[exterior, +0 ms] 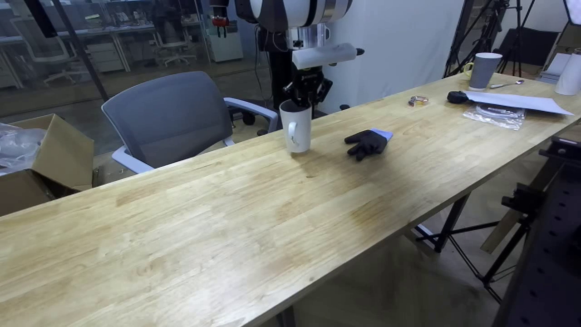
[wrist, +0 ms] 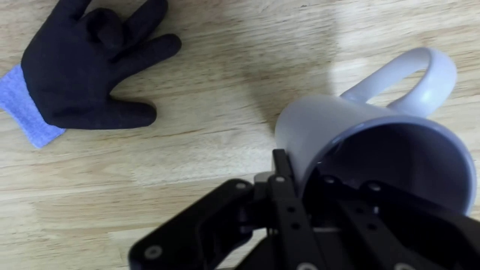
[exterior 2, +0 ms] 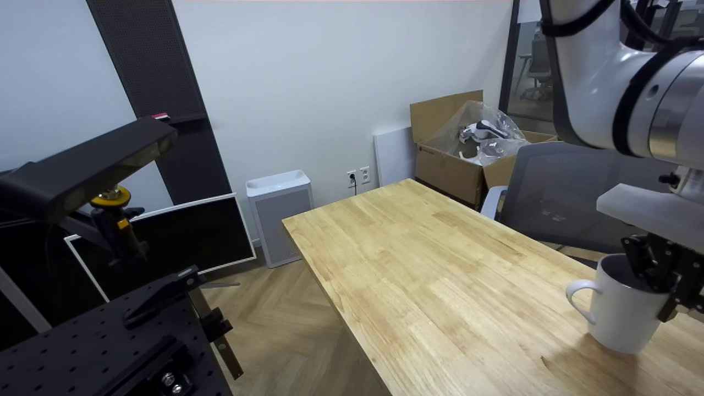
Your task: Move the mug cup forward
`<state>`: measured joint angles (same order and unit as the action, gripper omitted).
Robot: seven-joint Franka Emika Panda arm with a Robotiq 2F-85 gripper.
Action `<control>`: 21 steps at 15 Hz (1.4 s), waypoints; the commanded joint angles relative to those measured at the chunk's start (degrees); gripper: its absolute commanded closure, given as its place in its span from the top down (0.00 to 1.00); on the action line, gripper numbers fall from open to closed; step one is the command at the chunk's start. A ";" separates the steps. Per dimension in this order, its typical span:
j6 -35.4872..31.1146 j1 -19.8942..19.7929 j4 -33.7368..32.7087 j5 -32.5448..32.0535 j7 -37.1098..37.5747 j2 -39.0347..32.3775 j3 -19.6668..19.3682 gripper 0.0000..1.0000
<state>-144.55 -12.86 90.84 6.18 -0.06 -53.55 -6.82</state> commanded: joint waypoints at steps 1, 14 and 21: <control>0.43 0.72 3.26 -1.21 1.24 3.20 -0.87 0.02; -3.90 1.13 18.98 -2.81 0.04 11.22 -1.27 0.02; -7.75 1.70 28.08 -4.43 -0.95 14.48 -1.16 0.02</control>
<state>-150.51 -12.05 113.40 2.72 -0.83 -43.20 -7.39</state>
